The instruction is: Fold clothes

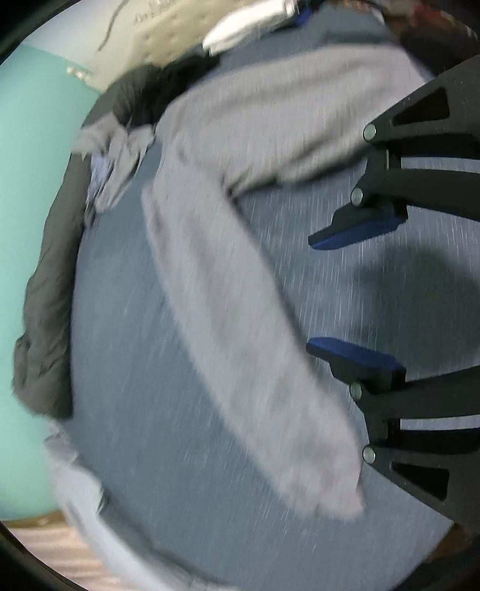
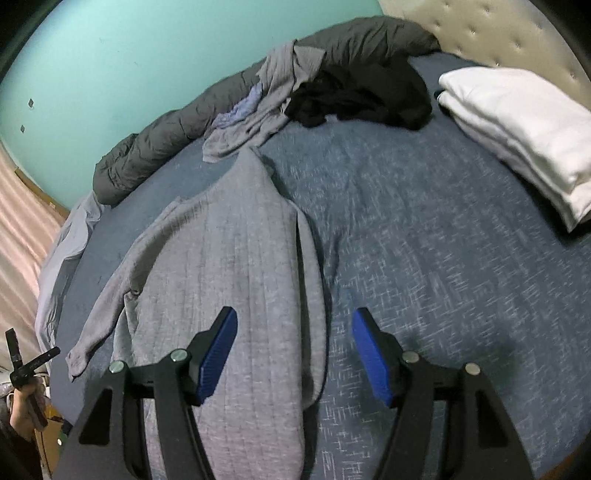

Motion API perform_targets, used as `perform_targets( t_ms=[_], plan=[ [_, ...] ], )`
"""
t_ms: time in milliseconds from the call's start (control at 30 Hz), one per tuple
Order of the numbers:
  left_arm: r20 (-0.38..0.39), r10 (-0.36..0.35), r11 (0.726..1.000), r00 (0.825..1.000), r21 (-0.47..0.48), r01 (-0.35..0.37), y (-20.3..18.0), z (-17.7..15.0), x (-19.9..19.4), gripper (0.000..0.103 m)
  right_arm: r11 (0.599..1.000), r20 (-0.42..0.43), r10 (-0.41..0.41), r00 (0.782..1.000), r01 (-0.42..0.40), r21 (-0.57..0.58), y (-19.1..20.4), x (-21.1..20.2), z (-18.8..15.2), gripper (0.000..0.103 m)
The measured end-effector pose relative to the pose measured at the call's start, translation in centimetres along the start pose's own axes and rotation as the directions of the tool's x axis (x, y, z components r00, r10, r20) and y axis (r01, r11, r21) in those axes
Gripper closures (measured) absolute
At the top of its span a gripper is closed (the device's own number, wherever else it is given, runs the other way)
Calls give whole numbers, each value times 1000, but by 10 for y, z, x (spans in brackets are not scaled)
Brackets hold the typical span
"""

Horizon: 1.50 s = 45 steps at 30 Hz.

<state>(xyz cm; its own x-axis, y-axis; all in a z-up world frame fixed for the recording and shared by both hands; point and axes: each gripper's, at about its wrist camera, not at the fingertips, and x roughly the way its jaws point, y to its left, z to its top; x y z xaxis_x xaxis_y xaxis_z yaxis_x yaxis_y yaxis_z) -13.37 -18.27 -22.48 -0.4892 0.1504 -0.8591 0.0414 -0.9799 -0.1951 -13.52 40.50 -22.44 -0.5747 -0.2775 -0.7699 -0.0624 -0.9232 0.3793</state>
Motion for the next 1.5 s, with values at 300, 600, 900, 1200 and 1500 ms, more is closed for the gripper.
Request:
perform_targets(
  t_ms=[300,600,900,1200,1500],
  plan=[
    [-100,-74,984,992,152,89,-121,-25,53,48,1000,-30,-16,999,15,-17,-2,26,0,37],
    [-182,-72,975,981,193,107,-166,-35,94,41,999,-37,-13,999,12,-31,-16,27,6,37],
    [-227,-67,969,972,216,117,-186,-41,121,87,998,-51,-22,998,18,-67,-16,28,5,37],
    [-108,-71,976,992,197,92,-144,-37,74,97,1000,-75,-5,997,4,-16,-10,47,11,37],
    [-36,-19,997,999,80,22,-71,-30,51,100,997,-131,4,991,7,78,-10,76,13,37]
  ],
)
